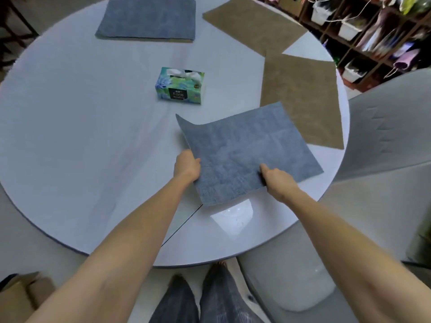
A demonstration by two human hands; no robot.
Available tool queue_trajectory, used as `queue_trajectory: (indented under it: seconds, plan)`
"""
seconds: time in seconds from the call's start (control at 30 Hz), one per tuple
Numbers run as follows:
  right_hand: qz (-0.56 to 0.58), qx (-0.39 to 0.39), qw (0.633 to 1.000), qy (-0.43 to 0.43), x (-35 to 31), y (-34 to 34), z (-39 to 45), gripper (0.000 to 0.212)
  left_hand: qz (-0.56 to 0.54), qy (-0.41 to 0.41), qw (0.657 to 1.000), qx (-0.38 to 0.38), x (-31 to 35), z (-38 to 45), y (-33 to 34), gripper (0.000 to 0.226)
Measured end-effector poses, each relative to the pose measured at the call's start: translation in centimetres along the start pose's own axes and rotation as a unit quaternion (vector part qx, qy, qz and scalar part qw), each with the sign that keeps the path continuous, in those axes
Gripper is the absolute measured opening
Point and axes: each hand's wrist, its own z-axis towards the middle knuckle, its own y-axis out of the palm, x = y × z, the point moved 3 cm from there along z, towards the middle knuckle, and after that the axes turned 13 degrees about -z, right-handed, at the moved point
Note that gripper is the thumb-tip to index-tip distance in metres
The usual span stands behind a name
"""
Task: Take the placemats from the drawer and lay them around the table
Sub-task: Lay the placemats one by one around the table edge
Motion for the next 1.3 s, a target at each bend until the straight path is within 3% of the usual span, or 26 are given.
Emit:
queue_trajectory:
  seconds: [0.13,0.27,0.4,0.53,0.77,0.93,1.03,1.1,1.2,1.3]
  plan:
    - [0.014,0.052,0.998,-0.014,-1.0,0.7,0.0,0.036,0.032,-0.007,0.999,0.023,-1.8,-0.2,-0.8,0.020]
    - [0.030,0.055,0.996,-0.058,-3.1,2.2,-1.1,0.027,0.095,-0.039,0.994,0.038,-4.3,-2.0,-0.7,0.024]
    - [0.037,0.061,0.996,-0.061,-4.1,2.4,-2.2,0.013,0.054,-0.067,0.994,0.064,-5.9,-2.8,-1.0,0.041]
    - [0.031,0.077,0.996,-0.034,-5.3,3.6,-3.5,0.016,0.018,-0.080,0.995,0.056,-7.6,-3.9,-1.3,0.051]
    - [0.062,0.093,0.994,-0.009,-6.6,5.9,-5.2,0.018,0.042,-0.055,0.997,0.043,-10.2,-6.0,-1.8,0.047]
    - [0.075,0.117,0.990,-0.005,-7.7,6.8,-6.5,0.018,0.014,-0.026,0.996,0.085,-11.3,-6.8,-1.8,0.044]
    - [0.082,0.115,0.990,-0.009,-7.9,6.8,-7.1,0.015,0.006,0.008,0.994,0.107,-11.7,-7.2,-1.6,0.052]
    - [0.077,0.102,0.992,-0.025,-7.7,6.5,-7.4,0.017,0.049,0.022,0.993,0.108,-11.9,-7.8,-1.3,0.071]
    - [0.117,0.117,0.986,-0.024,-6.6,6.1,-7.6,0.031,0.175,0.052,0.983,0.021,-12.1,-8.5,-0.3,0.105]
    - [0.152,0.117,0.981,0.030,-5.3,6.6,-7.1,0.064,0.269,0.065,0.957,-0.089,-12.3,-9.1,1.7,0.116]
